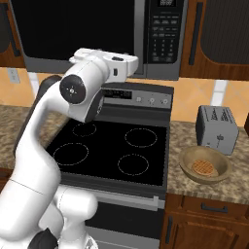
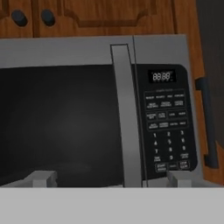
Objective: Open the microwave, place the bowl with waffle inside the microwave, then close the microwave door and turn it on.
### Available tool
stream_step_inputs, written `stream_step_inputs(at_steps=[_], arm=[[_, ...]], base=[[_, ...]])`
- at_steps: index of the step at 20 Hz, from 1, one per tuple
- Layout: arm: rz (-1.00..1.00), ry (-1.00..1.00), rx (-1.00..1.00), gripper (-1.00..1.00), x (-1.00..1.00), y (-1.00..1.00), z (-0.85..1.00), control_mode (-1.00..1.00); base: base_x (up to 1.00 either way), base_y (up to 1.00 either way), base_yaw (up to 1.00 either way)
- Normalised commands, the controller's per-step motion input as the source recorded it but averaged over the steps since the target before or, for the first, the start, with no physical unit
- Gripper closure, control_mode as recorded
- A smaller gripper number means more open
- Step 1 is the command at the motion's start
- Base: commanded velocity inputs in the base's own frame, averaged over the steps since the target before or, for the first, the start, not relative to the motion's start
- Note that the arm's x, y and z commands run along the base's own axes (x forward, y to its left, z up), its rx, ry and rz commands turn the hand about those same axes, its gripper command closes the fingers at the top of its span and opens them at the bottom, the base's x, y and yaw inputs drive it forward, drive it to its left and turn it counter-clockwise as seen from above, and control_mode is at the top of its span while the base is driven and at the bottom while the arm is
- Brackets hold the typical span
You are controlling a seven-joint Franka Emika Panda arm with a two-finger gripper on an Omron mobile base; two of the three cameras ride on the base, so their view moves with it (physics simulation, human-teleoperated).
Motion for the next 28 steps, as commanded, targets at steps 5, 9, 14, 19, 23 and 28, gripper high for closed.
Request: stream_step_inputs(at_steps=[5,9,14,19,23,28], arm=[[0.00,0.00,0.00,-1.00,0.46,-0.18,0.06,-1.00],[0.00,0.00,0.00,-1.00,0.57,-0.23,0.01,-1.00],[0.00,0.00,0.00,-1.00,0.64,-0.18,0.00,-1.00],[0.00,0.00,0.00,-1.00,0.64,-0.17,0.00,-1.00],[0.00,0.00,0.00,-1.00,0.67,-0.15,0.00,-1.00],[0.00,0.00,0.00,1.00,0.65,-0.13,0.00,-1.00]], base=[[0.00,0.00,0.00],[0.00,0.00,0.00],[0.00,0.00,0.00],[0.00,0.00,0.00],[0.00,0.00,0.00],[0.00,0.00,0.00]])
